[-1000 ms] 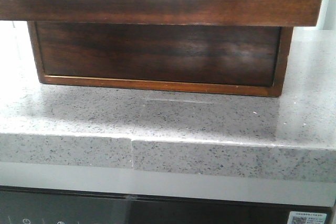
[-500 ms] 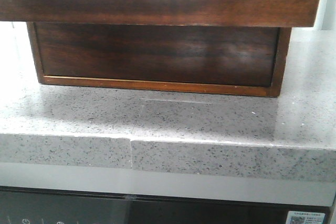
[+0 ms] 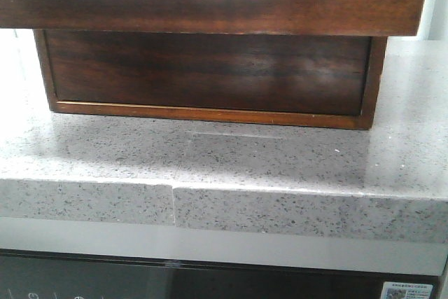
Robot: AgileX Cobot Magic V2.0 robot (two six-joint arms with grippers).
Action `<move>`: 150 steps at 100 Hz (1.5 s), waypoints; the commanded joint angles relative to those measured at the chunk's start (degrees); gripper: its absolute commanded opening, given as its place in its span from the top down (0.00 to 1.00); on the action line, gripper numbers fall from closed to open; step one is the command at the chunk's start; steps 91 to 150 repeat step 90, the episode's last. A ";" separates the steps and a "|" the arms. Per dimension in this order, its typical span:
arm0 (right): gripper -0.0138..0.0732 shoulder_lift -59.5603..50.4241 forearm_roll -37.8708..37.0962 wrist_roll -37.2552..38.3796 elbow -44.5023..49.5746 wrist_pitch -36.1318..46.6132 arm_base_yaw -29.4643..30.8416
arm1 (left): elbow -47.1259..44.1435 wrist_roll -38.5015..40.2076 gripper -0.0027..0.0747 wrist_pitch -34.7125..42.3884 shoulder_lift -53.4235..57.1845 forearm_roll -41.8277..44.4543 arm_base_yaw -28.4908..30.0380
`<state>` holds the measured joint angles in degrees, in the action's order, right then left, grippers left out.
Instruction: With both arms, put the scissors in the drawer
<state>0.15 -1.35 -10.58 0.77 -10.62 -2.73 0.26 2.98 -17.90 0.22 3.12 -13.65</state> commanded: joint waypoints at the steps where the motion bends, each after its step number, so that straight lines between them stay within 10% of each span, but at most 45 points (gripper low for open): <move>1: 0.89 -2.15 -0.73 0.24 1.60 1.84 0.56 | -1.14 0.56 0.99 4.09 2.01 -0.32 0.15; 150: 0.89 -2.21 -0.73 0.24 1.74 -6.82 0.56 | -1.14 0.56 0.99 4.09 1.93 -0.32 0.15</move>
